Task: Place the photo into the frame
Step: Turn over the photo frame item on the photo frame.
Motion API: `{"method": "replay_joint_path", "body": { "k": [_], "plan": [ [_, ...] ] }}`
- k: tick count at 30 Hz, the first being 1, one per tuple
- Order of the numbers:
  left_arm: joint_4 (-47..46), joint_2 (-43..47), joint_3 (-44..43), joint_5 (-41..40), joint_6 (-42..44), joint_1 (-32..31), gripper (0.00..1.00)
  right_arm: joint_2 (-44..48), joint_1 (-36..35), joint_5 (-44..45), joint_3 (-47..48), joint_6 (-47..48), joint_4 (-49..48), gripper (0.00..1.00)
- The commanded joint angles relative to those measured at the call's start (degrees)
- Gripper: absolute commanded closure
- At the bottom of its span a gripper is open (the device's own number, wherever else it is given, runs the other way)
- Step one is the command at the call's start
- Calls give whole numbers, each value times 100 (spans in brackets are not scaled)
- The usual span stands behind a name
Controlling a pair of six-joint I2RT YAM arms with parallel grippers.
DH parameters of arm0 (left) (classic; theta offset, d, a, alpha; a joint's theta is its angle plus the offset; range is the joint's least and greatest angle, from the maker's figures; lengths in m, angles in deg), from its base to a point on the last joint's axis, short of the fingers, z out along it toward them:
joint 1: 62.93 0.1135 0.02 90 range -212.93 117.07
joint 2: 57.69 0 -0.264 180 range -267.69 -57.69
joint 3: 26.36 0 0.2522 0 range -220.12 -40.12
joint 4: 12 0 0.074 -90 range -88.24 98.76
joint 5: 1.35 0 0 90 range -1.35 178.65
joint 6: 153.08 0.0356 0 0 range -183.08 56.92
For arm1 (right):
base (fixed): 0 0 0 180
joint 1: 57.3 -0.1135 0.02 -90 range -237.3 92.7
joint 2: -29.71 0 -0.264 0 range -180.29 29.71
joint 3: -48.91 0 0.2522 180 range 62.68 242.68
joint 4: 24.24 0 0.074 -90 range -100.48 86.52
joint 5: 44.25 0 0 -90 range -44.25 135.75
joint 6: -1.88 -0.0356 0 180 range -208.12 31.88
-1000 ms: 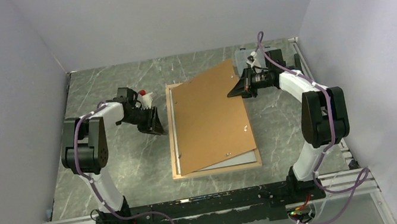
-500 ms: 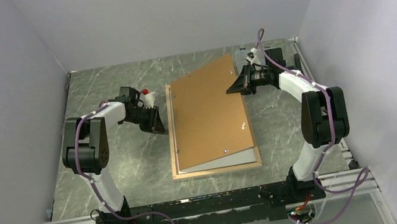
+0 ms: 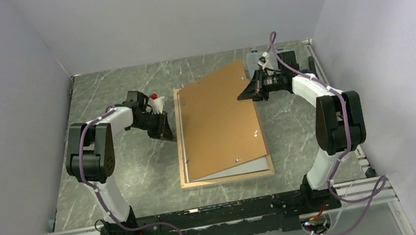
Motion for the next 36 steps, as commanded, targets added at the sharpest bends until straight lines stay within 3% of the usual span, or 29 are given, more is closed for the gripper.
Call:
{"method": "replay_joint_path", "body": {
  "k": [1,19,32,34,36],
  "plan": [
    [-103,-28,-77,133,81,-73,82,99,-6,-418,32,-31,90,100],
    [-173,-293,-97,156,118,-162,92,-421,-142,-131,304,164,224,100],
    [-178,-324,-30,199,203,-231,96,-357,-219,734,-271,-33,-97,100],
    [-162,-299,-21,178,231,-231,97,-372,-219,972,-262,39,24,94],
    [-139,-277,-6,149,244,-231,97,-370,-225,1290,-184,128,223,80]
  ]
}}
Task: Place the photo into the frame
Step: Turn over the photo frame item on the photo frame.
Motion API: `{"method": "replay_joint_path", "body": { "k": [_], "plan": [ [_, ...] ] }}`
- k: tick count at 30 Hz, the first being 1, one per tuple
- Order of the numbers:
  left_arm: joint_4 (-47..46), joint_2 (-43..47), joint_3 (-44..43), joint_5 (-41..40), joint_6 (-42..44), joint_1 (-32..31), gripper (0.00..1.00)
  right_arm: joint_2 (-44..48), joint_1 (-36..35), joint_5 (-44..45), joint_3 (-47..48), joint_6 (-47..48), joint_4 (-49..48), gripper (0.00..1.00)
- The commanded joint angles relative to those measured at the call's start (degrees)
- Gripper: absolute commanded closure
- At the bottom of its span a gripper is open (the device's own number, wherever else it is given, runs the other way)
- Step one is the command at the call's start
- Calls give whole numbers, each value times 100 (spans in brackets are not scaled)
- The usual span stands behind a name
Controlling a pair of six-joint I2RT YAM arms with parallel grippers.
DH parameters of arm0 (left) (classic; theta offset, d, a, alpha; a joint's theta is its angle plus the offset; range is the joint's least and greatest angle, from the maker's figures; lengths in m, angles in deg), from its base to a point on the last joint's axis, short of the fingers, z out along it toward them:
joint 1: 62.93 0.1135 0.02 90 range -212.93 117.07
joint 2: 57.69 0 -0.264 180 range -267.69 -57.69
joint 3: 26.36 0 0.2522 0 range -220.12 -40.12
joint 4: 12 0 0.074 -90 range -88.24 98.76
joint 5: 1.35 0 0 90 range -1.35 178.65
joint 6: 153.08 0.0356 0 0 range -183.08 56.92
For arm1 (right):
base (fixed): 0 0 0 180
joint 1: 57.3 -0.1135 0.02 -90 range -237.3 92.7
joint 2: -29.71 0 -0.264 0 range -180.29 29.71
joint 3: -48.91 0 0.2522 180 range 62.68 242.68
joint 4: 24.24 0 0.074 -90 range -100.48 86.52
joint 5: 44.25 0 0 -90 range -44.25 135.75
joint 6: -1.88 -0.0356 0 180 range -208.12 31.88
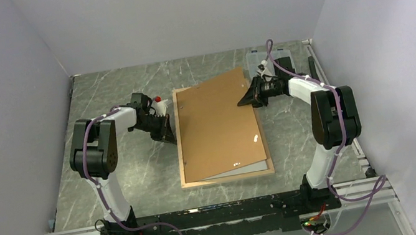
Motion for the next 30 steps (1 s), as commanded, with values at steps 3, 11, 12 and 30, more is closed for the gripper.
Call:
{"method": "replay_joint_path", "body": {
  "k": [3,11,12,30],
  "plan": [
    [-53,83,35,95,217,-100,97,120,-204,1435,122,215,544,64],
    [47,166,-7,29,263,-93,97,-22,-631,2752,781,585,1596,39],
    [61,183,-19,16,272,-91,97,-55,-695,2942,871,623,1750,36],
    [350,498,-4,-85,488,177,97,-126,-1358,5325,1838,773,2934,0]
  ]
}}
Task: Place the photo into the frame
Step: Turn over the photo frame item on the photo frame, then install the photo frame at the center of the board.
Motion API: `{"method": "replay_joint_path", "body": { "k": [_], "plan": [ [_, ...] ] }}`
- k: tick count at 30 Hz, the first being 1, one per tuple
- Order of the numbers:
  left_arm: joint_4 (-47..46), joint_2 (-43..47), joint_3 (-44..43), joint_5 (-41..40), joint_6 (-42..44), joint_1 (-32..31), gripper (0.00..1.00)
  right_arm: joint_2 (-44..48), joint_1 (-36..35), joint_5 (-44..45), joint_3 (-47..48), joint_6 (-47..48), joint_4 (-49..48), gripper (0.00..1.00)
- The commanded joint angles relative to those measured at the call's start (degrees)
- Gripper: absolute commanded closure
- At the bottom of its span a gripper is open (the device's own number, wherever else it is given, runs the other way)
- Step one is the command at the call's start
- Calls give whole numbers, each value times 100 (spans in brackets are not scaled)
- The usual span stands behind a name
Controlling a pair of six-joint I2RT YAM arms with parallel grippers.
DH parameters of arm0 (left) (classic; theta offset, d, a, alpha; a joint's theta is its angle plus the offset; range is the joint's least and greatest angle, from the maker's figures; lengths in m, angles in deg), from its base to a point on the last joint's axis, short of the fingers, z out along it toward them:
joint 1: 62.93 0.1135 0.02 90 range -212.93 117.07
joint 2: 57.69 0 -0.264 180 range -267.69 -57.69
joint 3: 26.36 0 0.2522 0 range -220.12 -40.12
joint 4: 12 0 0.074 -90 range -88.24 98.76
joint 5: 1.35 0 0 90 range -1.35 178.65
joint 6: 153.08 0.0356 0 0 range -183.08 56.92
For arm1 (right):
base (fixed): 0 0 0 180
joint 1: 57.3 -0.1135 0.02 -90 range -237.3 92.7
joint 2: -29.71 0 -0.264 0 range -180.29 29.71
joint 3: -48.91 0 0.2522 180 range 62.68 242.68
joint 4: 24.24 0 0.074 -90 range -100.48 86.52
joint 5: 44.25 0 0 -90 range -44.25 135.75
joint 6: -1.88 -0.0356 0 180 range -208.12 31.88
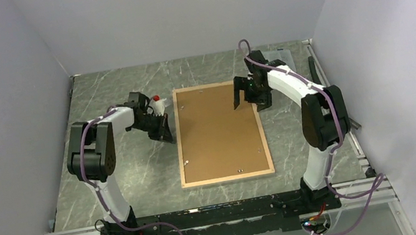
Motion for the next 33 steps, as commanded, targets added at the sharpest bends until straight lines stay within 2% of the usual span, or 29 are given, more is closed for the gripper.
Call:
{"method": "replay_joint_path", "body": {
  "k": [1,7,10,12,13,15,18,21,24,27,33],
  "plan": [
    [158,323,-5,-17,218,120,97,83,-117,774,330,66,315,0],
    [357,449,-45,51,227,213,96,653,-570,1299,269,-29,137,0],
    [451,607,-25,141,204,256,85,1404,-1062,1697,-240,-213,-569,0],
    [461,718,61,217,185,261,78,1749,-965,1289,-694,-540,-1071,0],
    [475,776,99,264,166,257,74,1835,-788,581,-904,-698,-1345,0],
    [482,807,172,409,104,261,70,2035,-781,-226,-1361,-979,-1858,0],
    [411,810,300,519,6,252,67,2353,-1507,-219,-1967,-1426,-2533,0],
    [275,762,420,510,-36,243,66,2319,-2301,-98,-2345,-2045,-2931,2],
    [197,647,451,546,-62,243,66,2172,-2912,-79,-2791,-2641,-3696,11],
    [93,554,460,562,-106,235,67,1876,-3344,77,-2913,-3059,-4187,17],
    [46,362,372,709,-157,226,67,1102,-3896,179,-2678,-3477,-4790,22]
  ]
}}
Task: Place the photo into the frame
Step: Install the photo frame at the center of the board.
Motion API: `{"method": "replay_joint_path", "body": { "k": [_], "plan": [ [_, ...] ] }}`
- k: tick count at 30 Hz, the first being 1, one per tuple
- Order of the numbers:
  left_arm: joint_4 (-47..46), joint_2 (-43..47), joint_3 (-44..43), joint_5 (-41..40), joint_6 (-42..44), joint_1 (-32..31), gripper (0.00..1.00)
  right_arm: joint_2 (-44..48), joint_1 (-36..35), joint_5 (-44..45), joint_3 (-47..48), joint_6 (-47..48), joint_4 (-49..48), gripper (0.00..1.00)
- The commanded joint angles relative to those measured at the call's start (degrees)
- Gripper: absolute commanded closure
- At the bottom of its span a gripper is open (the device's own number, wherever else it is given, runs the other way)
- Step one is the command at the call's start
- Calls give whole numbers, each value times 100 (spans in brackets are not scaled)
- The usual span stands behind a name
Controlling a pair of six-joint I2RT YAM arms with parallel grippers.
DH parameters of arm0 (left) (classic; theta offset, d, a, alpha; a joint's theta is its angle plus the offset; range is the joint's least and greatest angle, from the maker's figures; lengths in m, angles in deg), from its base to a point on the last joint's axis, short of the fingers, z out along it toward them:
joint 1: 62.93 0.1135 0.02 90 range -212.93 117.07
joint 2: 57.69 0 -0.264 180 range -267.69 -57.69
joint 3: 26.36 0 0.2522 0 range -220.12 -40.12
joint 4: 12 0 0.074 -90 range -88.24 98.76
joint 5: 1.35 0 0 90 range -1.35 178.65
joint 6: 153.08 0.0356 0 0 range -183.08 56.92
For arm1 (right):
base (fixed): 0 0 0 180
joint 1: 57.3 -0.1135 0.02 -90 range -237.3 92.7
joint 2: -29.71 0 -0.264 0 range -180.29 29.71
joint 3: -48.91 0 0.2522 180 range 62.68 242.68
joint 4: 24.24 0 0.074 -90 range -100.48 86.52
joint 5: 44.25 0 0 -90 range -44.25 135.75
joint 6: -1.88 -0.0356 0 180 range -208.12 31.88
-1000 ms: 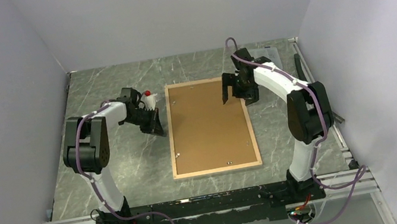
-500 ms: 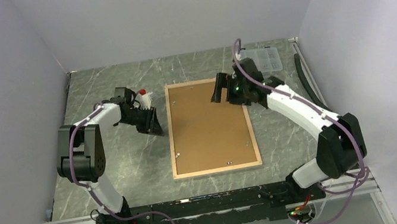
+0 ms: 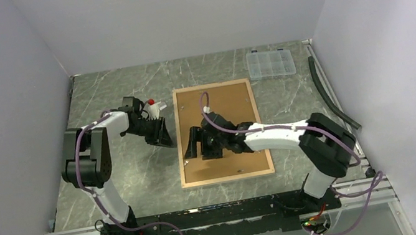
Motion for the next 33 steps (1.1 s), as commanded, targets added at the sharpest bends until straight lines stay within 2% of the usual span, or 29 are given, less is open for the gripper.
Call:
{"method": "replay_joint_path", "body": {
  "k": [1,6,23,33],
  "plan": [
    [-130,-159,-103,319,-81,-21,67,-449,-292,98,252,-596,-1003,22],
    [-247,-248,-112,422,-145,-63,67,-916,-465,-38,377,-798,-1199,25],
    [-346,-390,-78,322,-131,-180,72,-1317,-464,-256,292,-1083,-1601,33],
    [-243,-402,-117,312,-1,-179,76,-1355,-456,-55,340,-1052,-1605,37]
  ]
}}
